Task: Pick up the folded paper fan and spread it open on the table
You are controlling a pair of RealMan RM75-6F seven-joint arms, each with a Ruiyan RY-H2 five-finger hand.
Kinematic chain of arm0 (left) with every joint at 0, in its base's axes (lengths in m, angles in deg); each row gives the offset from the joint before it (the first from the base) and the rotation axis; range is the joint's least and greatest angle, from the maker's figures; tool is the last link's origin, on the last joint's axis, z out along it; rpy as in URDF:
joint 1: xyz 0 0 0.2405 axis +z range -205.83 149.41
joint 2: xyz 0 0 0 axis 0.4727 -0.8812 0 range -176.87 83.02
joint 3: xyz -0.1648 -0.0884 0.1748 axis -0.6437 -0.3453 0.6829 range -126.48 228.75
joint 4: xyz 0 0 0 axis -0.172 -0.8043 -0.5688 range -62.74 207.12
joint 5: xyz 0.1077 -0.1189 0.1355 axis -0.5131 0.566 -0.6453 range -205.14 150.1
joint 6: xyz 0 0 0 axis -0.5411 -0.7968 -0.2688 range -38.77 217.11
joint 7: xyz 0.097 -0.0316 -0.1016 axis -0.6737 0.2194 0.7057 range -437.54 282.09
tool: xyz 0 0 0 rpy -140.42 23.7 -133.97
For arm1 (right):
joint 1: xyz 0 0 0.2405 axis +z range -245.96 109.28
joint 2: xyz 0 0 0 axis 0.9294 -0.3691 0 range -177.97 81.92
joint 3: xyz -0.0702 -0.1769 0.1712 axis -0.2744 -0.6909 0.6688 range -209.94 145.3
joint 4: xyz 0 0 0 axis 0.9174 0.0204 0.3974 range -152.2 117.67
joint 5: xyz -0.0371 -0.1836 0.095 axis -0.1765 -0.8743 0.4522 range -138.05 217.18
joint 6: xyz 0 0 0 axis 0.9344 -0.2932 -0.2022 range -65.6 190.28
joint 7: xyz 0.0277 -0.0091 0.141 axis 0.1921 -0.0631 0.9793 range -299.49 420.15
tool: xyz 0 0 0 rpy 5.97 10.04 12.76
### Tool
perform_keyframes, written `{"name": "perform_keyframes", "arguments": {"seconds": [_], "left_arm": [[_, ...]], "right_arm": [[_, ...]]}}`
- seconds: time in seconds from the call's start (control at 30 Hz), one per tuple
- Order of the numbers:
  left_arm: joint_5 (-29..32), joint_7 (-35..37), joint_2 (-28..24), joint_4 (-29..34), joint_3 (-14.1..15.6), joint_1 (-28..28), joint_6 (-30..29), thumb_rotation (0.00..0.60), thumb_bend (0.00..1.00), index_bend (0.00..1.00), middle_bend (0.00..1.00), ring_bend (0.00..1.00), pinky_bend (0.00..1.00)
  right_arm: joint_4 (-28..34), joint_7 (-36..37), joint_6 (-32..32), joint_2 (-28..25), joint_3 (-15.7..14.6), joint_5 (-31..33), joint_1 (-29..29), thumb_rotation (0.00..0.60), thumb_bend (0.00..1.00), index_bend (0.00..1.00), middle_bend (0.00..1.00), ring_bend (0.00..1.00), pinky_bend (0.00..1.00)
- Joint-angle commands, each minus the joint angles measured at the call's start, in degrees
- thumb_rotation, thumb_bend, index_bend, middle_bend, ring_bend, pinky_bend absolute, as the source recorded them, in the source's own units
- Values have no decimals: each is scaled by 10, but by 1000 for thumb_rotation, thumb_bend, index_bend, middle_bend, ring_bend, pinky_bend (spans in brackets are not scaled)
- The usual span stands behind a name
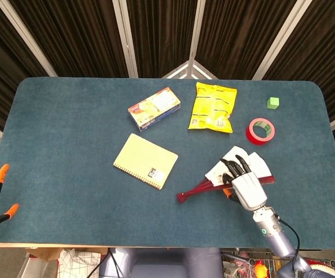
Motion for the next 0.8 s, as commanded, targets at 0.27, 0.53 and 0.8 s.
{"name": "perform_keyframes", "arguments": {"seconds": [0.27,0.53,0.8], "left_arm": [[-4,-16,8,-4,2,-12,18,600,130,51,0,0,0],[-22,-1,22,-29,3,-39,51,600,131,52,0,0,0],[-23,31,45,-61,0,-71,95,600,131,52,0,0,0]], "right_arm": [[97,-27,55,-66,37,17,50,600,472,845,200,235,140],[189,-55,106,-111,68,40,89,600,472,886,200,237,143],[278,-109,152,-146,111,66,132,600,472,900,200,238,149]]}}
